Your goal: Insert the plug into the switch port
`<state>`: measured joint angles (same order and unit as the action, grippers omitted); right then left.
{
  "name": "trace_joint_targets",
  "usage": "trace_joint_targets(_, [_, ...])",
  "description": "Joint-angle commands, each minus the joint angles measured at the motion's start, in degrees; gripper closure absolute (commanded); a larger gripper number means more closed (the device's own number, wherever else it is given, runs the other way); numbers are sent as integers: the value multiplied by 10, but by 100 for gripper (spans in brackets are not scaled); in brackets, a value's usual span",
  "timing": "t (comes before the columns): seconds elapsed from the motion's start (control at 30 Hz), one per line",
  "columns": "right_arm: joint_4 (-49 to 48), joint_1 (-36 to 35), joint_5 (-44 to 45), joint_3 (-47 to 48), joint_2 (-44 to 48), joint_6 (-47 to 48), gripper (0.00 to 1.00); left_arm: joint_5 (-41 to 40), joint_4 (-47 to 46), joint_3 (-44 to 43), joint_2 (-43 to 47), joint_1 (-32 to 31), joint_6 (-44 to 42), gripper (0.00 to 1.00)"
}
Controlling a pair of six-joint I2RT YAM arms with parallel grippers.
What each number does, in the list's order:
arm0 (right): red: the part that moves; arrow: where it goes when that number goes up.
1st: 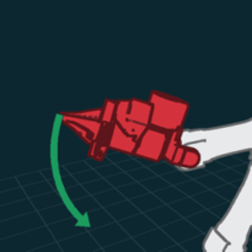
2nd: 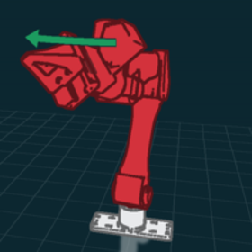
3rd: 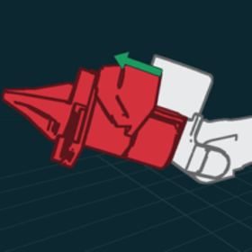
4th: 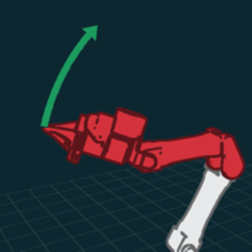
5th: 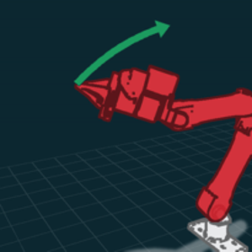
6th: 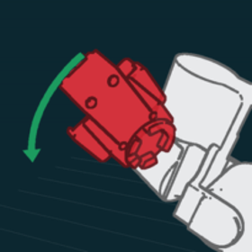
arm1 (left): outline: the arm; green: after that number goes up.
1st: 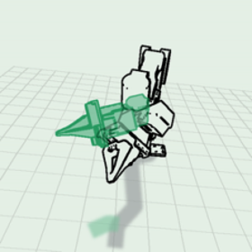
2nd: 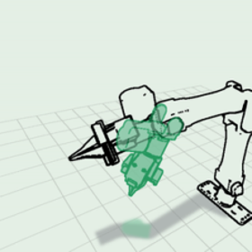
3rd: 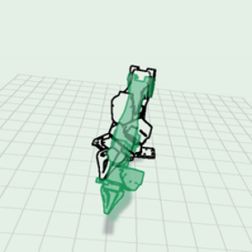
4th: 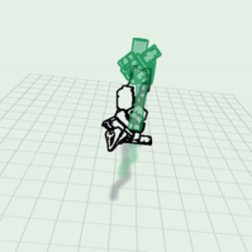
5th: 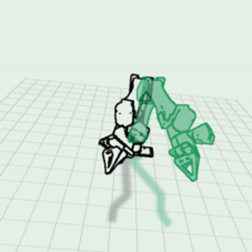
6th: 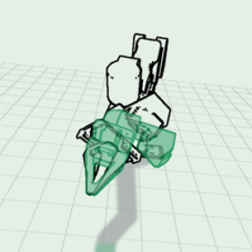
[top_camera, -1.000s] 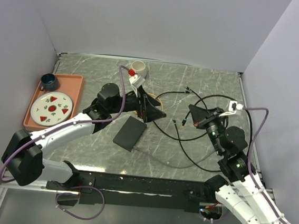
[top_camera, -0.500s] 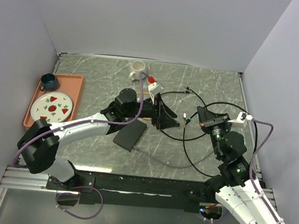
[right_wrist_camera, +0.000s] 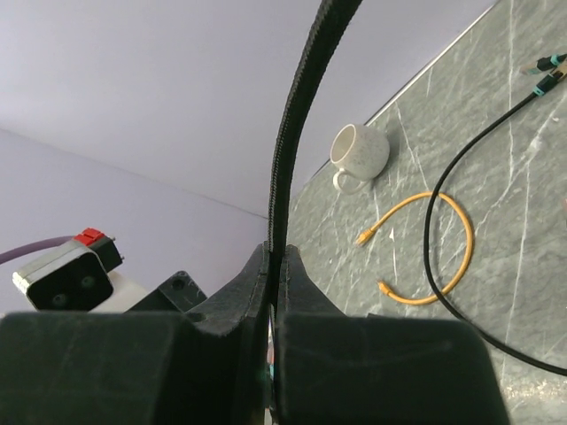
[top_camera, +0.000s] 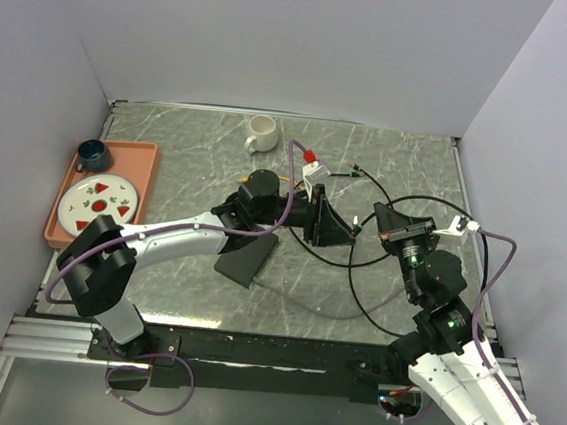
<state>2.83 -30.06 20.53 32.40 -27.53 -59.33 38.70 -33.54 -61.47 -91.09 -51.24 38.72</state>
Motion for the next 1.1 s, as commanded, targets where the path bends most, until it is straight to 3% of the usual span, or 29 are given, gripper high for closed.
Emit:
trace_joint_targets(0.0, [-8,5,21,-1,8,-18,100,23,-28,-37,-9,-6,8,63])
trace_joint_targets(0.1, [-6,5,23,-3,12,-24,100,24,-27,-41,-15,-8,8,70])
trace_joint_targets(0.37, [-8,7,30,-12,20,-32,100,22,-14,-44,-19,-10,5,73])
trace_joint_targets(0.43, [-6,8,30,-12,20,-31,100,24,-10,-47,-22,-10,2,91])
trace_joint_targets(0.5, [-10,8,30,-12,21,-24,100,16,10,-50,-19,-9,-5,99])
trace_joint_targets(0.7, [-12,7,6,-1,5,40,100,-50,84,-41,13,1,-31,99])
trace_joint_targets(0.73, [-6,8,-4,10,-2,60,97,-60,87,-38,16,7,-30,99])
trace_joint_targets(0.83, [16,7,-36,32,-27,97,67,-71,102,-37,33,45,-16,99])
trace_joint_targets(0.87, [18,7,-49,35,-33,109,51,-72,107,-39,36,69,-14,99])
trace_joint_targets(0.97, [31,8,-111,59,-66,162,23,-88,145,-58,52,122,-8,99])
trace_joint_targets(1.07, [63,9,-169,88,-94,213,9,-117,185,-82,77,177,0,99])
